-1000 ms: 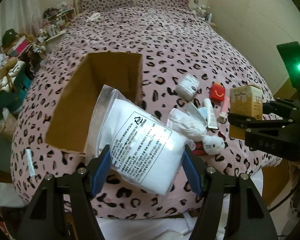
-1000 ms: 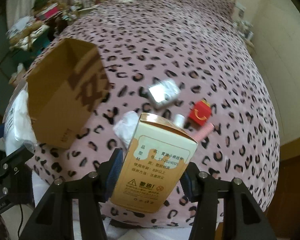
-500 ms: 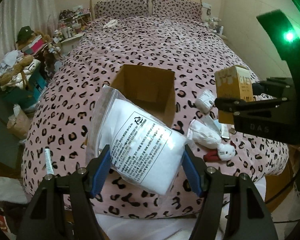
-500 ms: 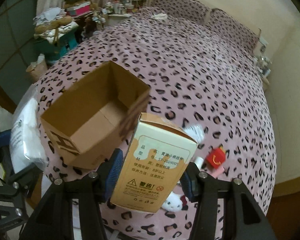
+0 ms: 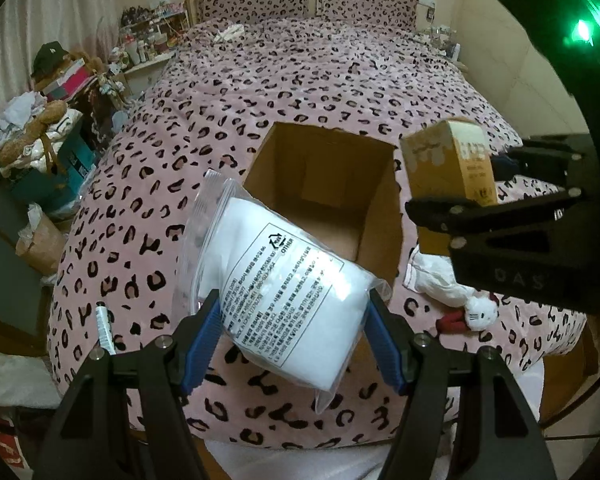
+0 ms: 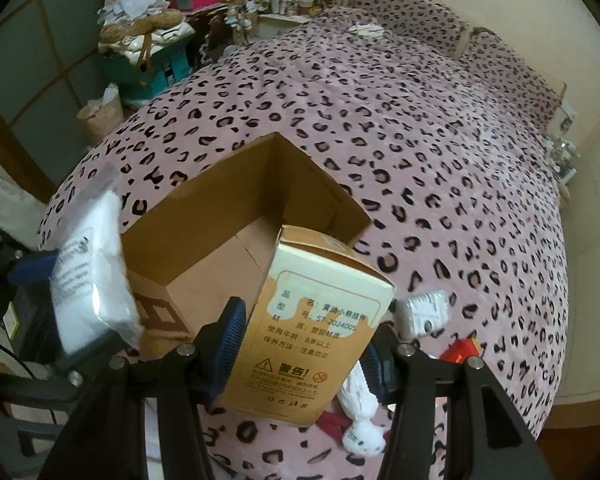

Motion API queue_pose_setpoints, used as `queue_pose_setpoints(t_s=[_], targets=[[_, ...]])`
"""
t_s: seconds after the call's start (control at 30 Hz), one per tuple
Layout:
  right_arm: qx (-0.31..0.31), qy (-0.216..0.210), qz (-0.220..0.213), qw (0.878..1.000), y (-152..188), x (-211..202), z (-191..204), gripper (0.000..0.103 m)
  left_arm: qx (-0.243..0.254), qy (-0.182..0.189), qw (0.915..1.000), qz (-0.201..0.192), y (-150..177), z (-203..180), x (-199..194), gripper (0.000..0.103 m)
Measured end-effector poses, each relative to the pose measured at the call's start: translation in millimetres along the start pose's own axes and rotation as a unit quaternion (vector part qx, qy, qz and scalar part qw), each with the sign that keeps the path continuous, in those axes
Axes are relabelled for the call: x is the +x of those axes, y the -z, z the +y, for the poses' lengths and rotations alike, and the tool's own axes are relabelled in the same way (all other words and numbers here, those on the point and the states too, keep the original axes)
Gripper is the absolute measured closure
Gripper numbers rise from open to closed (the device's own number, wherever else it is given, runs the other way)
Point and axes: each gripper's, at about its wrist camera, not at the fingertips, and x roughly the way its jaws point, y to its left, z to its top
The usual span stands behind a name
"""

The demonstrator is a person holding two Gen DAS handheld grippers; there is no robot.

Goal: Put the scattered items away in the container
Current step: 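Carry the cotton-pad bag and yellow box with both tools over the cardboard box, then open both tools to drop the bag and yellow box into the box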

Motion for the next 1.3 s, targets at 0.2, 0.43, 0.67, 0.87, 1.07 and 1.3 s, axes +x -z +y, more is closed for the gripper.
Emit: queue_pose_setpoints(t_s=[0.2,0.43,0.67,0.87,1.07,1.3], targets=[[-0.018,-0.016,0.021,0.999,-23.6,25.8,9.0,0.049,-0.003,-0.005,0.9997,0.025,-8.5,10.3,27.8,0.034],[-0.026,-0.027,0.036,0.999,-38.1,45.4,9.7,0.049,0.003,-0.006,0.9991,0.041,-19.6,11.3,44.8,0.034],[-0.024,-0.031,0.045,0.998,-47.1,61.3,5.7,0.049,0.007,0.001,0.9986,0.053,-25.6,11.1,62.3,0.034],[-0.024,-0.033,0.051,0.998,-49.6,69.9,3.6,0.049,0.013,0.009,0.9983,0.056,-26.4,4.8,67.5,0.034],[-0.027,-0.037,0.053,0.998,-52.0,74.5,5.1,0.049,0.020,0.019,0.9976,0.063,-22.6,-2.3,73.0,0.033],[-0.034,-0.043,0.054,0.997,-55.0,77.2,8.2,0.049,0.012,0.014,0.9977,0.065,-21.8,-0.5,75.7,0.032]])
